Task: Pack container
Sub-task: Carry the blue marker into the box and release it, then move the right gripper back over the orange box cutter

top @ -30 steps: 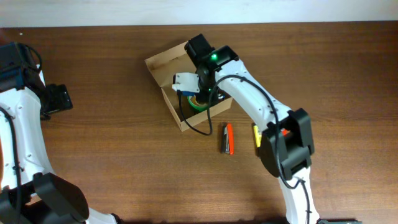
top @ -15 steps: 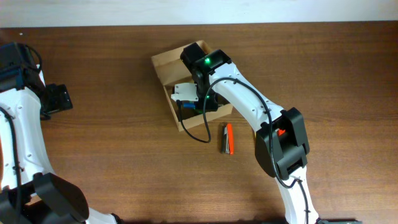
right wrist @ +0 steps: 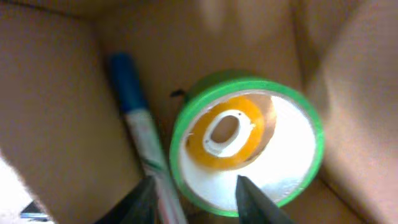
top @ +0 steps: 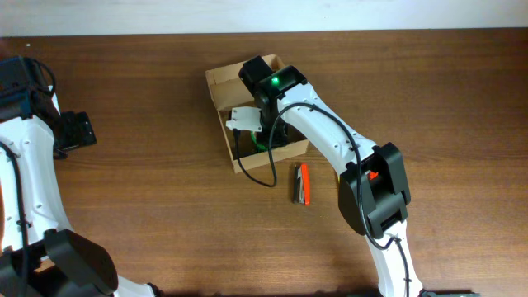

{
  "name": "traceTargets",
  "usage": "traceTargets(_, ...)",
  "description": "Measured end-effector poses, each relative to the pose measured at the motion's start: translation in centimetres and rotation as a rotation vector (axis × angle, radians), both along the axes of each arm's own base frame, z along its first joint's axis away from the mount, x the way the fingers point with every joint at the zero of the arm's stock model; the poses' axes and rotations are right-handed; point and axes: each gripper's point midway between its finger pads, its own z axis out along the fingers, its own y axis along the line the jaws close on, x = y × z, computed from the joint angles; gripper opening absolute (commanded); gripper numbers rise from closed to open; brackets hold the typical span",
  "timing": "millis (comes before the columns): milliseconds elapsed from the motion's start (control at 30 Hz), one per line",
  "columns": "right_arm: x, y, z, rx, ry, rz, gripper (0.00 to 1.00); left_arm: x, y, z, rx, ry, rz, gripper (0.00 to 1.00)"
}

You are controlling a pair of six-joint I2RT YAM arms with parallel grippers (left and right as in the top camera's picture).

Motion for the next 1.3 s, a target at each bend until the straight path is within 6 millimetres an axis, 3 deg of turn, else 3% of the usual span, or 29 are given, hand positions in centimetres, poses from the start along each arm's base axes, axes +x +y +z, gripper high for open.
traceTargets(167,1.7,0.9,0.3,0.044,-0.062,-0.083,0.59,0.0,0.0,0.0,0.0,0.0,0.0,1.0)
traceTargets(300,3.3,1.8,0.8,0.11,-0.105,-0.24,0.59,0.0,0.0,0.0,0.0,0.0,0.0,1.0)
traceTargets(467,4.2,1.1,2.4,0.159,-0.121,-0.429,0.59,0.0,0.0,0.0,0.0,0.0,0.0,1.0)
traceTargets(567,5.2,-0.4,6.5,0.205,-0.203,-0.541,0.59,0.0,0.0,0.0,0.0,0.0,0.0,1.0)
traceTargets(700,5.9,-4.2,15.7,0.333,-0.36,-0.707,0.59,0.0,0.0,0.0,0.0,0.0,0.0,1.0)
traceTargets(800,4.9,-8.9,21.9,0.418,-0.441,-0.85,0.58,0.0,0.0,0.0,0.0,0.0,0.0,1.0)
traceTargets(900,3.3,-15.5,25.1,0.435,-0.472,-1.043,0.58,0.0,0.0,0.0,0.0,0.0,0.0,1.0)
traceTargets(1000,1.8,-20.8,24.8,0.404,-0.452,-1.204,0.57,0.0,0.0,0.0,0.0,0.0,0.0,1.0)
traceTargets(1133,-1.5,-26.5,20.2,0.312,-0.355,-1.407,0.57,0.0,0.0,0.0,0.0,0.0,0.0,1.0)
traceTargets(1300,-7.0,-29.0,13.9,0.215,-0.237,-1.536,0.6,0.0,0.0,0.0,0.0,0.0,0.0,1.0)
